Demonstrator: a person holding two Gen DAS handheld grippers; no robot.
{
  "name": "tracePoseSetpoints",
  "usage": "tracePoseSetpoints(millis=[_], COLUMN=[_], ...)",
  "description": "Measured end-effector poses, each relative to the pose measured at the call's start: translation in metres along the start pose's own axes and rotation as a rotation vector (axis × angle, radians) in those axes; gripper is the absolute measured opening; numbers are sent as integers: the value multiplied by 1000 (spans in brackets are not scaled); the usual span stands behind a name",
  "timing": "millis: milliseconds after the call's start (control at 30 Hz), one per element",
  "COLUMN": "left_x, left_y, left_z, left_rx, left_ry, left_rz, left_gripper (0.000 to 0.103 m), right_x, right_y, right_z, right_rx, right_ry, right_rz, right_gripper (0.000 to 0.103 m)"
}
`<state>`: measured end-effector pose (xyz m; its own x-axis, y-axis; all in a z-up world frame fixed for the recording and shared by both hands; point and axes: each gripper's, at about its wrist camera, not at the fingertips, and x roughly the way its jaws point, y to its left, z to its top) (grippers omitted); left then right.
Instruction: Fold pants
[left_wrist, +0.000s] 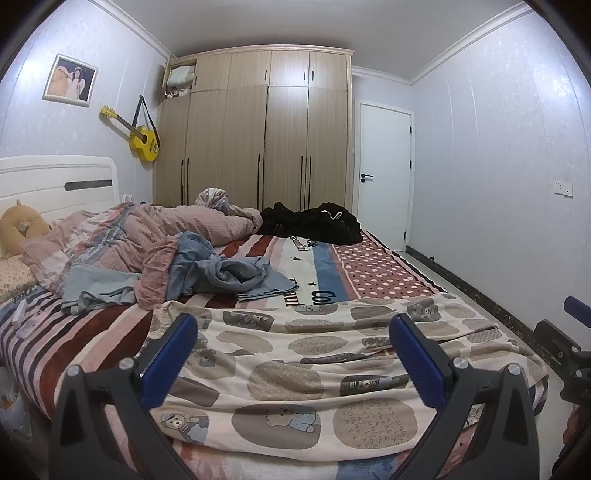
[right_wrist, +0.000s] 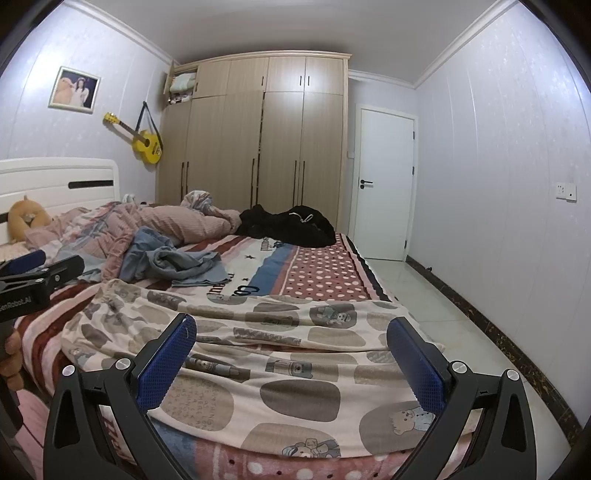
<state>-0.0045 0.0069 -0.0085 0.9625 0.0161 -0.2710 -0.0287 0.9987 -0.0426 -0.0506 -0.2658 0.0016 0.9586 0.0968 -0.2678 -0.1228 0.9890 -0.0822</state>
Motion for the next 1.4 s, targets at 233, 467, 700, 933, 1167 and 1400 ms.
tracePoseSetpoints(millis=[233,467,700,933,1167,1400], left_x=[-4,12,13,16,20,22], left_y=[1,0,0,2,5,6], left_z=[-4,-1,-2,-4,-5,-6], left_rx=[3,-3,-4,-5,-9,-12], left_ry=[4,11,11,16,25,30], left_rz=[-1,-2,0,0,0,-1], left_gripper=[102,102,102,102,102,102], right_x=[0,2,4,5,9,11], right_y=[1,0,2,3,3,-2], right_z=[0,-2,-3,-4,-7,-8], right_rx=[0,2,6,8,13,39], right_ry=[0,1,7,10,21,25], right_rz=[0,2,3,3,-2,-8], right_gripper=[103,103,103,103,103,103])
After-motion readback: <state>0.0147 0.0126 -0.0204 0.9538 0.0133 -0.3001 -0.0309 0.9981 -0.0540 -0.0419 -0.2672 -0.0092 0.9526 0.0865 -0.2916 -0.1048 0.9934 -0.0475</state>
